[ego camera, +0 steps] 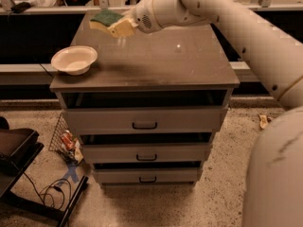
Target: Place sponge into paper bowl
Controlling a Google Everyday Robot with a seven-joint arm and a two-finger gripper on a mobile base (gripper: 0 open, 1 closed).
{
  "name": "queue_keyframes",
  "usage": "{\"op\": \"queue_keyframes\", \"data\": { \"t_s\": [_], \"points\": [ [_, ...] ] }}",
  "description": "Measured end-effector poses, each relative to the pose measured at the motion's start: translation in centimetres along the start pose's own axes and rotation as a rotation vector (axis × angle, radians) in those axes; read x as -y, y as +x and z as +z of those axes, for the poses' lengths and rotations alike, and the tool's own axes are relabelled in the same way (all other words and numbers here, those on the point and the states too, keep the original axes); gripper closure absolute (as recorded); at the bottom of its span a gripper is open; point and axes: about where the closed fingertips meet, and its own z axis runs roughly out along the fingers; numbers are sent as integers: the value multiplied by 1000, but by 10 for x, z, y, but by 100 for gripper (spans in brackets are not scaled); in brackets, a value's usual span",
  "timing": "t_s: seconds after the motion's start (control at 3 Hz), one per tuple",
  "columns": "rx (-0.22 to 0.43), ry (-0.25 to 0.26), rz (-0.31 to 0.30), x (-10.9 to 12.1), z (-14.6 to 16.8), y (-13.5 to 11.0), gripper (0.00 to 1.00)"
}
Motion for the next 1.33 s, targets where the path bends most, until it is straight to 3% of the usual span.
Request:
{"op": "queue_keyframes", "data": {
  "t_s": [0.67,1.33],
  "points": [
    [30,-135,-26,-28,67,-6,100],
    [33,-220,-52,-71,106,-5,100]
  ]
}}
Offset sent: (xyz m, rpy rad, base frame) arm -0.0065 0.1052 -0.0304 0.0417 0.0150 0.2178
